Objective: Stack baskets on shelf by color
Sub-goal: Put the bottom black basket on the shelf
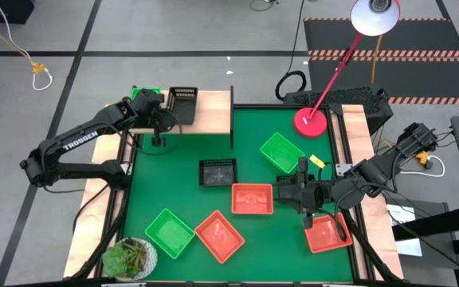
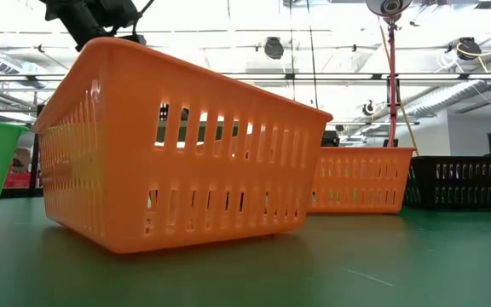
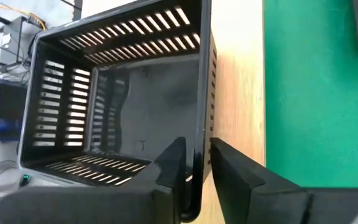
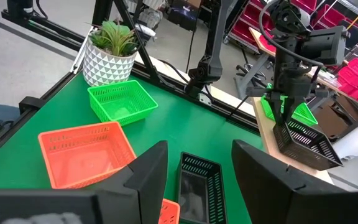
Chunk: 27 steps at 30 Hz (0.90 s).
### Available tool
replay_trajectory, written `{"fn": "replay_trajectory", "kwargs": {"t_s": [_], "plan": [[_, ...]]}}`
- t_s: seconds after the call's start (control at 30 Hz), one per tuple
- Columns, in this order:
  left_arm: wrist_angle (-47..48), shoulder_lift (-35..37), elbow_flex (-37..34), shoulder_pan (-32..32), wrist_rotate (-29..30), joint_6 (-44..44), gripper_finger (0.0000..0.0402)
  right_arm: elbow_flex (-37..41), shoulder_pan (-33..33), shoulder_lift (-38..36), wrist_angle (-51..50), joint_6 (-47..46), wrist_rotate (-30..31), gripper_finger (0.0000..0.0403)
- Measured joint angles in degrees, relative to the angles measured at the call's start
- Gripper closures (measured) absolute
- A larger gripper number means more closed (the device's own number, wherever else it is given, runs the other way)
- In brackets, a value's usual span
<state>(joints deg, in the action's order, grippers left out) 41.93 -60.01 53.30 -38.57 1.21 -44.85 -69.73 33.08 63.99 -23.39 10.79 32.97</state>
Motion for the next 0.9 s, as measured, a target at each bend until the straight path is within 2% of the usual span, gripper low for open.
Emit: {"fn": "replay_trajectory", "kwargs": {"t_s": [0.53,0.9], "plan": [[-0.6,0.0,0.0,0.3,0.1,8.0,0.0314,0.0,0.0,0.0,0.0,-0.1,0.0,0.0229],[-0.5,0.3,0.2,3.6,0.4,13.9,0.0314,0.0,-0.1,0.4,0.2,-2.5,0.0,0.0229]]}}
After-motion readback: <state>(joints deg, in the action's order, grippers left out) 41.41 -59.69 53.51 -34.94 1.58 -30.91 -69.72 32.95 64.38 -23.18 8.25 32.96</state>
